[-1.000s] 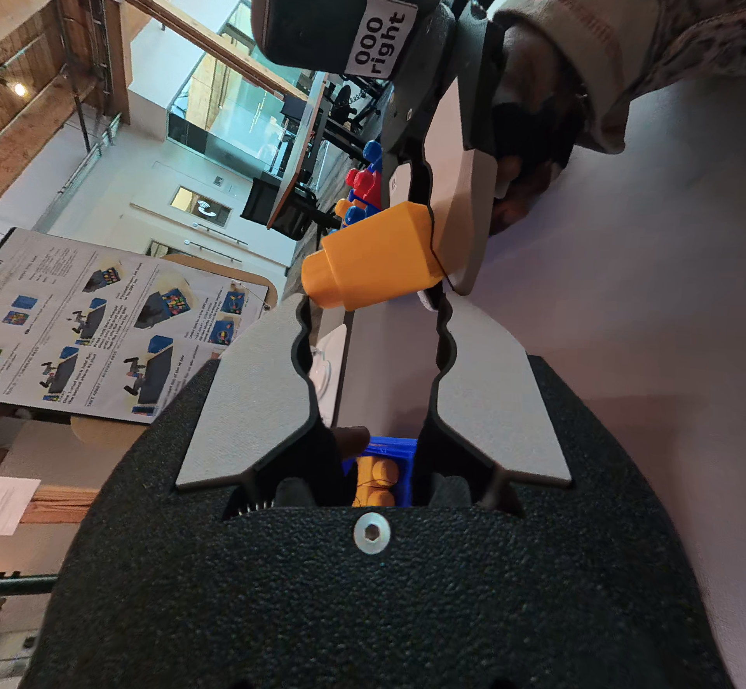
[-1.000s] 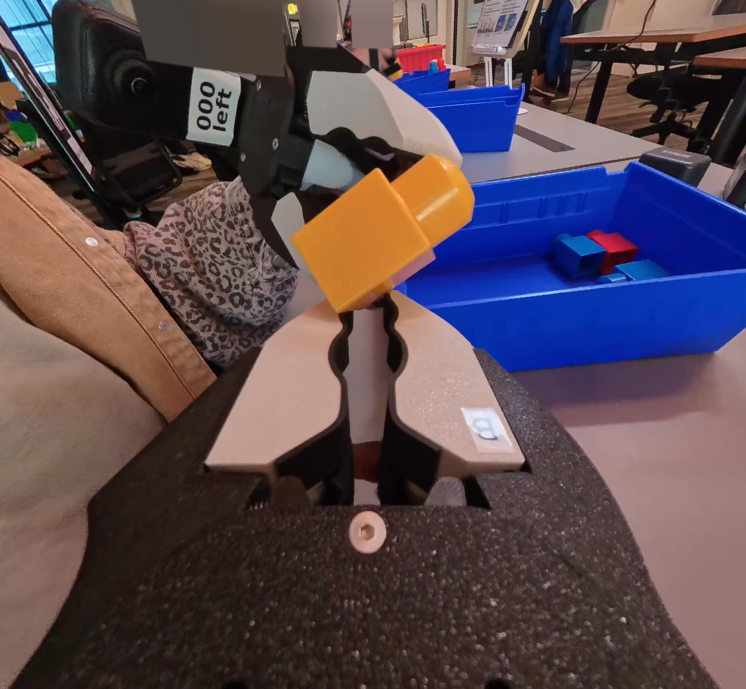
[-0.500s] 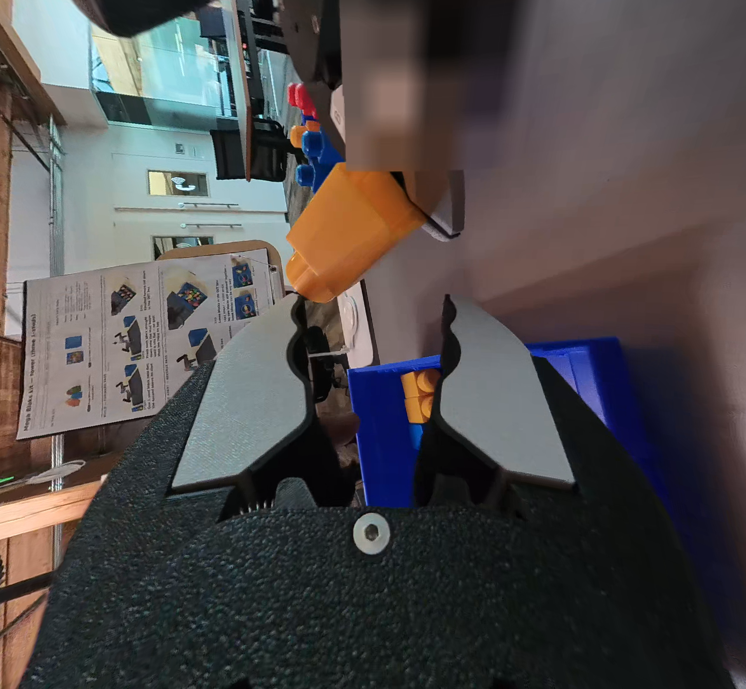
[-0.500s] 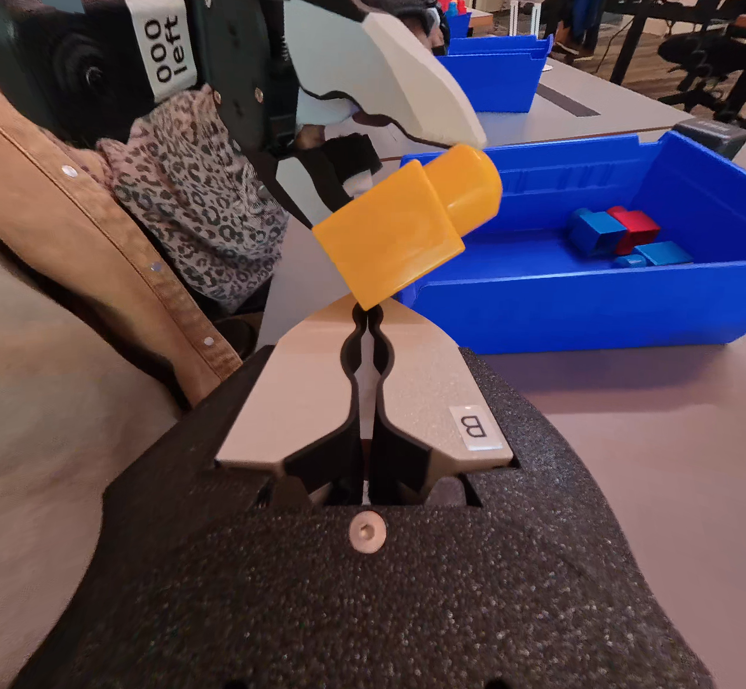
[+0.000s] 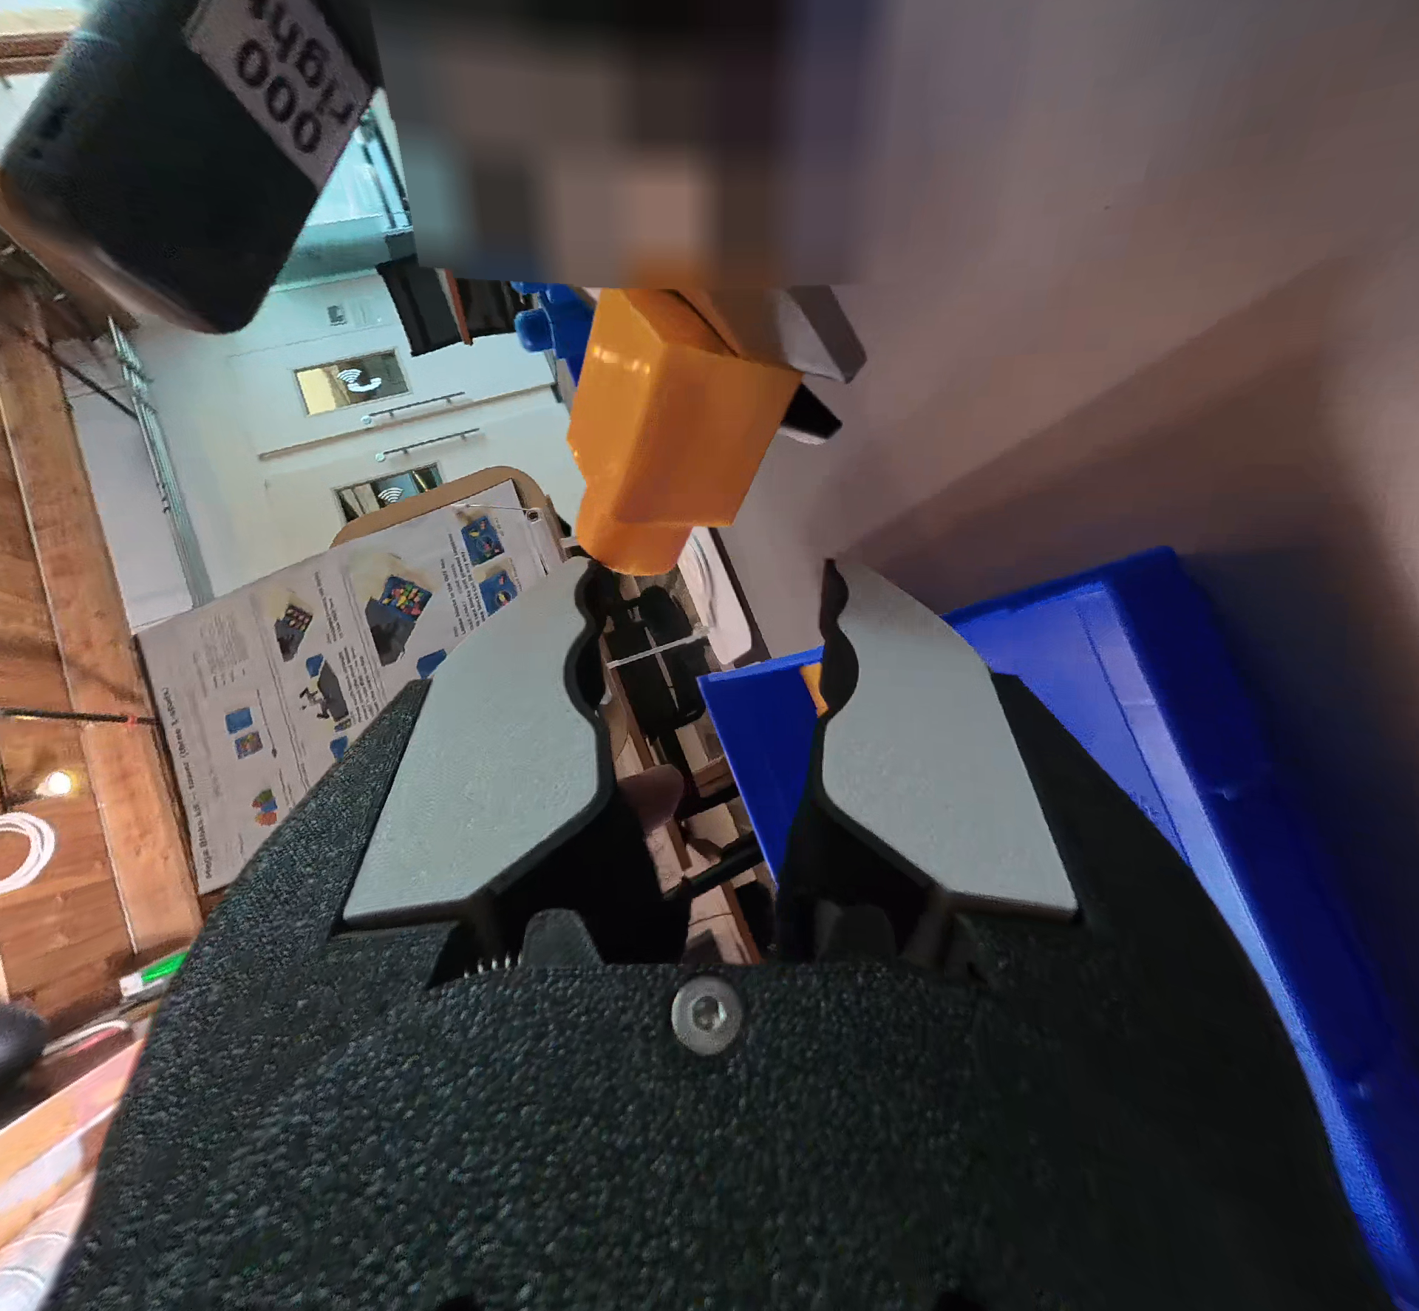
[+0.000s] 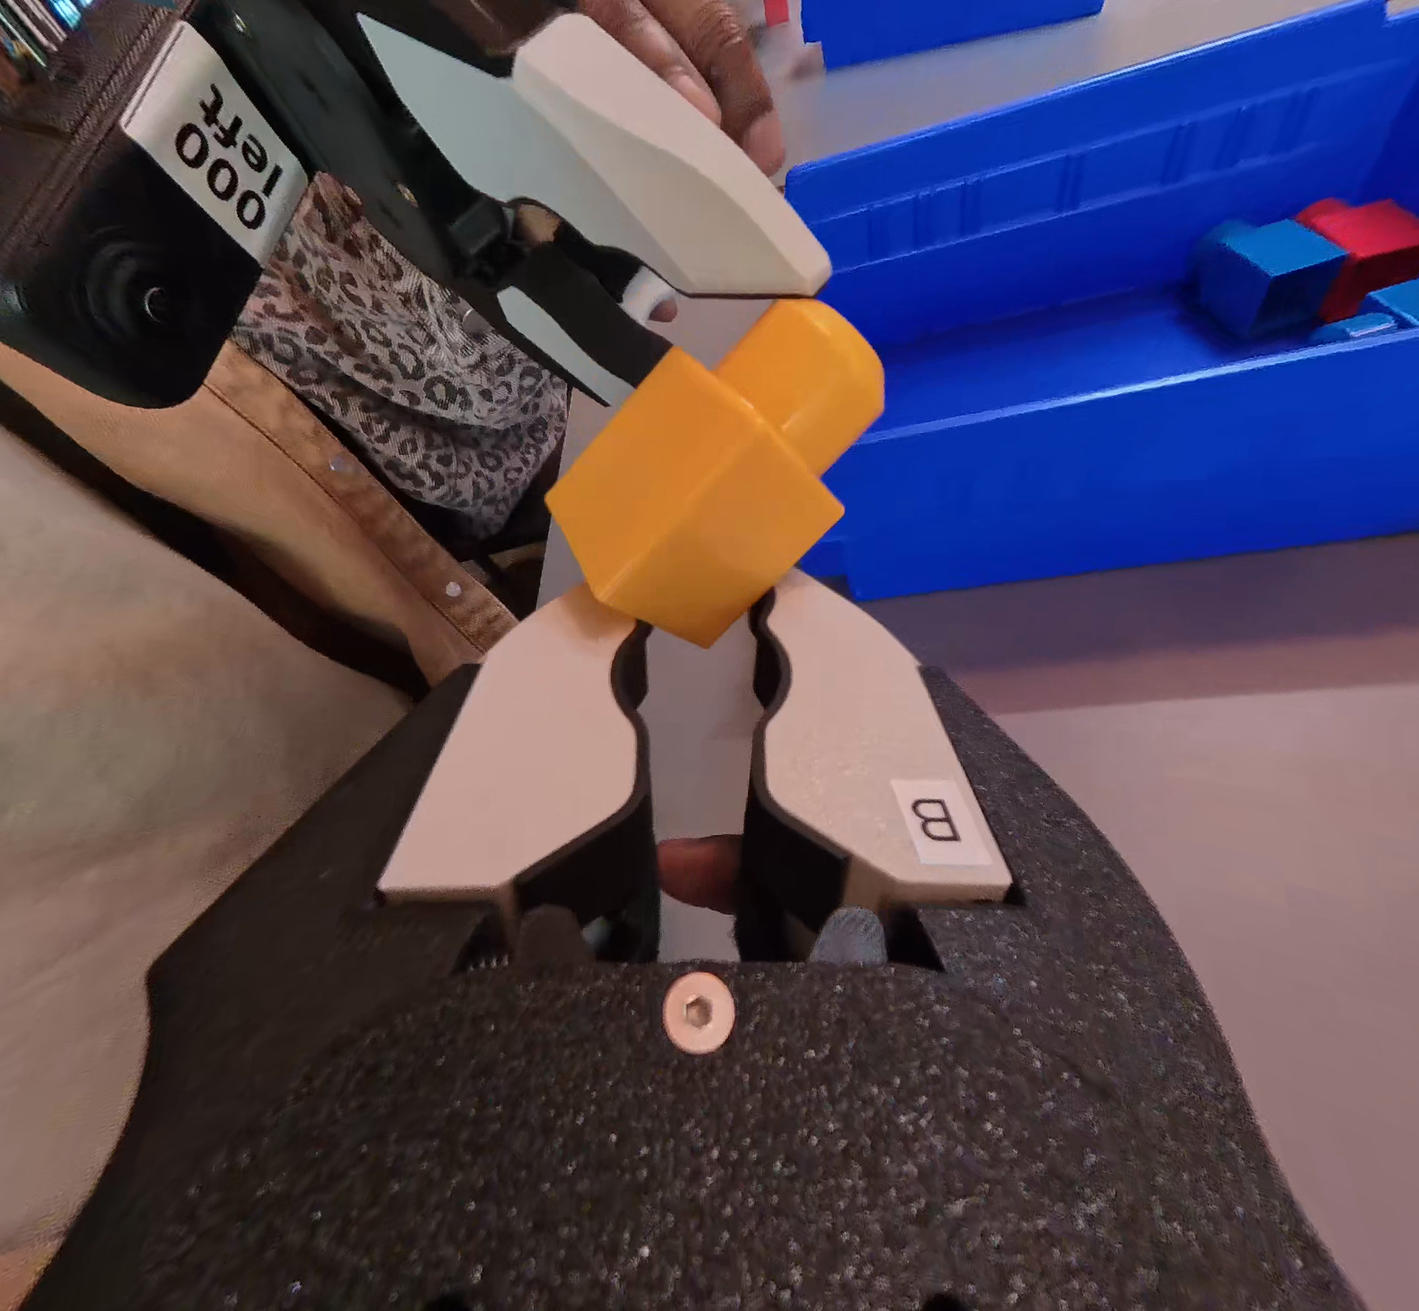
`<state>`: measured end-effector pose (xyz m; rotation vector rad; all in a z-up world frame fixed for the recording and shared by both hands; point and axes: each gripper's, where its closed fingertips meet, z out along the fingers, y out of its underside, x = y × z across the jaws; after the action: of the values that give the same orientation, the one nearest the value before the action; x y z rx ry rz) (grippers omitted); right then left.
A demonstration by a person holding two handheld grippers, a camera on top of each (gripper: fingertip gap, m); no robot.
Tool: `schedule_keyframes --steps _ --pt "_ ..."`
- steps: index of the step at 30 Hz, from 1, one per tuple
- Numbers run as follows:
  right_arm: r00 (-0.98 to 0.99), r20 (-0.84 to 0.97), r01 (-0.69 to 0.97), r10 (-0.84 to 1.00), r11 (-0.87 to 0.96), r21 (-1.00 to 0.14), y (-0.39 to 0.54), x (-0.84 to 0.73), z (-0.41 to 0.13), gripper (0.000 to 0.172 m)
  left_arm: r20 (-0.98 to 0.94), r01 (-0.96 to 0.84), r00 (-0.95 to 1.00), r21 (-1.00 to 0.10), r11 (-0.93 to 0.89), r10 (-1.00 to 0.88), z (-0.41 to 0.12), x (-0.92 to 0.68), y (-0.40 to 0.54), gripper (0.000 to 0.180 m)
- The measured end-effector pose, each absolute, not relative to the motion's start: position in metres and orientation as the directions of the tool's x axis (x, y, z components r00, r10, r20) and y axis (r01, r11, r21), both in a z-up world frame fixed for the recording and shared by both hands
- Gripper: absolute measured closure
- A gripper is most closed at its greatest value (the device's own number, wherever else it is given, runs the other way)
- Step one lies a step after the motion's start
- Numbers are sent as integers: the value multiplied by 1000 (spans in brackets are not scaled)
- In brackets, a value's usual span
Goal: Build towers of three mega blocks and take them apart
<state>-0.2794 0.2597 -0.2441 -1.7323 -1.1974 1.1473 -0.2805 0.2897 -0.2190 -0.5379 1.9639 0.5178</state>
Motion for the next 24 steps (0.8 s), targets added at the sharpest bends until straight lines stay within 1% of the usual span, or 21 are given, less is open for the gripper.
schedule_keyframes --steps 1,2,3,4,8,10,11,12,13,14,15,16,17,18,19,20,22,24 --pt "175 -243 300 954 -286 -910 261 -279 -245 150 -899 -574 -415 139 807 -141 -220 -280 291 124" --pt "174 -228 303 958 -273 -913 261 -278 -245 156 -898 -573 -419 144 807 -137 -221 -280 291 124" --pt "172 -224 304 959 -268 -914 261 -276 -246 165 -896 -575 -421 144 806 -140 -221 -282 293 124" --pt "182 -227 291 957 -273 -917 264 -275 -245 167 -897 -577 -418 140 804 -144 -220 -284 294 124" --pt "205 -220 239 954 -267 -934 272 -270 -240 170 -919 -560 -361 79 825 -157 -212 -283 289 122" --pt "207 -217 201 954 -259 -945 274 -270 -234 170 -932 -581 -315 39 813 -181 -208 -284 291 120" --pt "221 -208 187 953 -251 -950 277 -268 -232 170 -938 -601 -267 -17 799 -221 -205 -285 294 117" --pt "245 -190 177 951 -236 -955 281 -266 -230 170 -942 -616 -185 -112 780 -281 -199 -287 296 117" --pt "272 -168 170 948 -219 -961 285 -263 -228 170 -930 -621 -64 -248 744 -363 -191 -289 301 115" --pt "305 -135 166 943 -192 -967 290 -260 -226 170 -877 -597 79 -423 681 -474 -184 -292 305 112" --pt "345 -83 164 935 -148 -975 296 -256 -223 170 -758 -532 216 -620 577 -615 -180 -294 307 109" --pt "371 -22 169 928 -90 -981 299 -254 -219 170 -570 -414 308 -801 432 -762 -179 -290 305 106" --pt "387 47 174 921 -23 -984 300 -254 -214 170 -336 -257 333 -931 258 -881 -178 -283 298 103" --pt "394 112 179 912 43 -983 300 -254 -210 170 -119 -111 284 -990 91 -951 -175 -275 287 102" --pt "402 159 181 902 92 -979 299 -254 -206 170 38 1 224 -999 -39 -974 -172 -268 280 103" --pt "404 189 186 895 123 -975 298 -255 -204 170 139 85 199 -989 -125 -970 -168 -265 280 108" --pt "426 245 204 871 172 -964 298 -255 -200 170 212 182 195 -967 -177 -958 -164 -260 283 118" --pt "459 314 257 831 215 -942 301 -252 -199 170 203 180 226 -970 -164 -953 -168 -255 286 122"
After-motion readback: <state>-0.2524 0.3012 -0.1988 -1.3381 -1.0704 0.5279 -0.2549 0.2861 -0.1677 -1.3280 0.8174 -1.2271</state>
